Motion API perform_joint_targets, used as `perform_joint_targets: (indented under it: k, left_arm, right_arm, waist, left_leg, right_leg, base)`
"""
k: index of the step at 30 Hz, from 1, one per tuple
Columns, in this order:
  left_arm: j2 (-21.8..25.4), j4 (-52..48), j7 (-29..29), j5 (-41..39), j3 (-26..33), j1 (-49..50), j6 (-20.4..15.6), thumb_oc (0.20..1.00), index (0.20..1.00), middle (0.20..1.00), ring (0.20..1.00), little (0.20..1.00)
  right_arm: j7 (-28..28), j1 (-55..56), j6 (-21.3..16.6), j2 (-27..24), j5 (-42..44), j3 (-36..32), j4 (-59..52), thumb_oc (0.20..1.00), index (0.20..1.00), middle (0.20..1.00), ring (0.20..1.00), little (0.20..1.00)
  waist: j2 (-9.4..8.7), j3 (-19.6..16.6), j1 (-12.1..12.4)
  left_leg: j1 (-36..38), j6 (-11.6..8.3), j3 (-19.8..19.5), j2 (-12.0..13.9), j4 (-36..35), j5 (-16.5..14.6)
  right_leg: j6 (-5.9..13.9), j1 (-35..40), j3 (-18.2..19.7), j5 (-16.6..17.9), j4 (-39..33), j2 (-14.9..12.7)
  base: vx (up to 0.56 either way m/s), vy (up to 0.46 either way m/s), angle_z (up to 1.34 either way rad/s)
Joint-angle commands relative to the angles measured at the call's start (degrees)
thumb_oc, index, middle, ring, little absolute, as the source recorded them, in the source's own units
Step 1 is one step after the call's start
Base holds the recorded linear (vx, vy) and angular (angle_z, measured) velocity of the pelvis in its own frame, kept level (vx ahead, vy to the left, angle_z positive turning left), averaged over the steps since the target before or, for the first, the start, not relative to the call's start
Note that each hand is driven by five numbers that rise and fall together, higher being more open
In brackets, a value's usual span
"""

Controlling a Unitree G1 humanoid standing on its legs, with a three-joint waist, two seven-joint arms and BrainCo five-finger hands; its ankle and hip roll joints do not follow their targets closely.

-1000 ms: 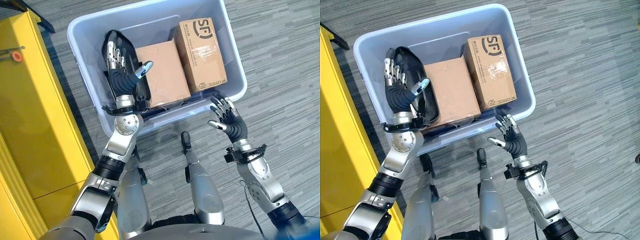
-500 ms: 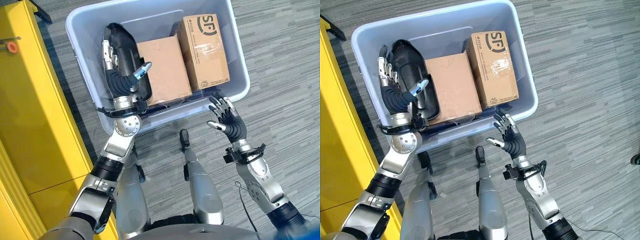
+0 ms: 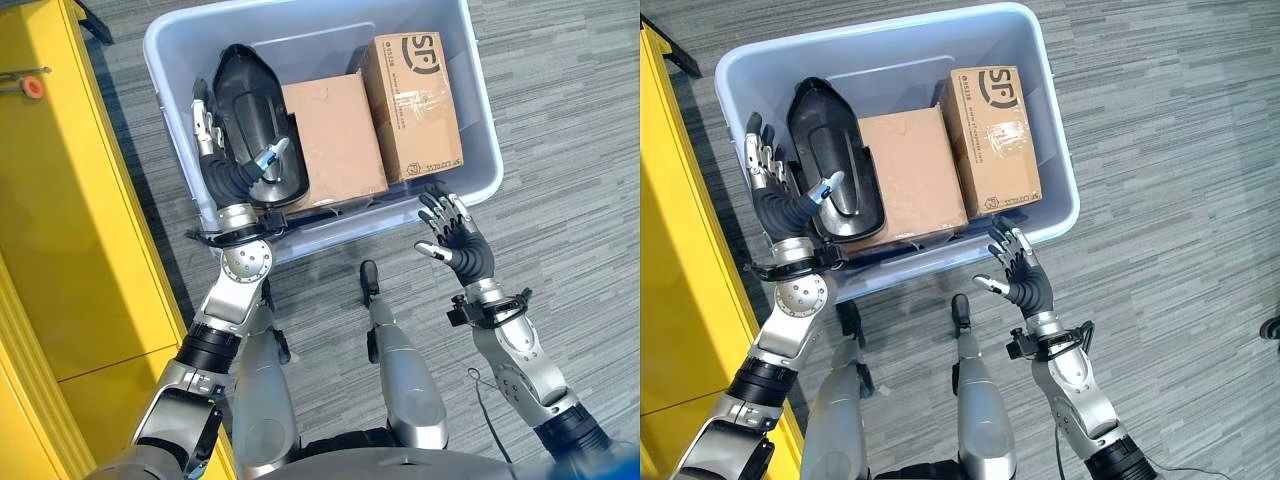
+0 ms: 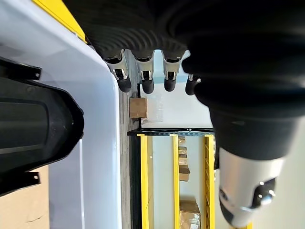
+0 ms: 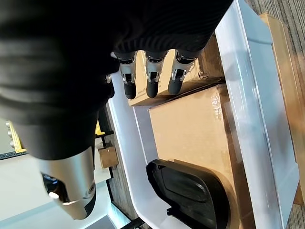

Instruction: Move parts from the plastic box to the shelf.

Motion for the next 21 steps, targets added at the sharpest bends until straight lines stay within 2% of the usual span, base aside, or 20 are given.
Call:
perform_joint_targets:
  k: [1,21]
  left_arm:
    - [0.59,1.80,0.61,1.15,2.60,-2.26,-2.07,1.000,1.000,1.000,1.000,1.000]
    - [0.21,3.89,0.44,-0.43,2.33,-0.70,-1.47,1.000,1.000,1.000,1.000,1.000]
  right_arm:
    - [0.49,-0.11,-3.56,-3.26,0.05,-2.65,-2.43,1.000,1.000,1.000,1.000,1.000]
    - [-0.30,0.37,-3.64,-3.36,0.57,-2.58,-2.60,1.000,1.000,1.000,1.000,1.000]
  waist:
    - [-0.83,-2.80,0.58]
    - [-1.25,-1.73,0.99]
  left_leg:
    - [0.26,-2.54,-2.49,2.86,3.52,-1.01]
    - [-1.59,-2.12,-3.47,2.51,3.60,-1.00]
  right_leg:
    - [1.03,-2.03,-0.49,1.02,5.17,-1.76]
    - [0.99,-2.96,-0.55,1.06,5.14,-1.67]
  base:
    - [0.00,0.000,0.00]
    - [0.00,0.000,0.00]
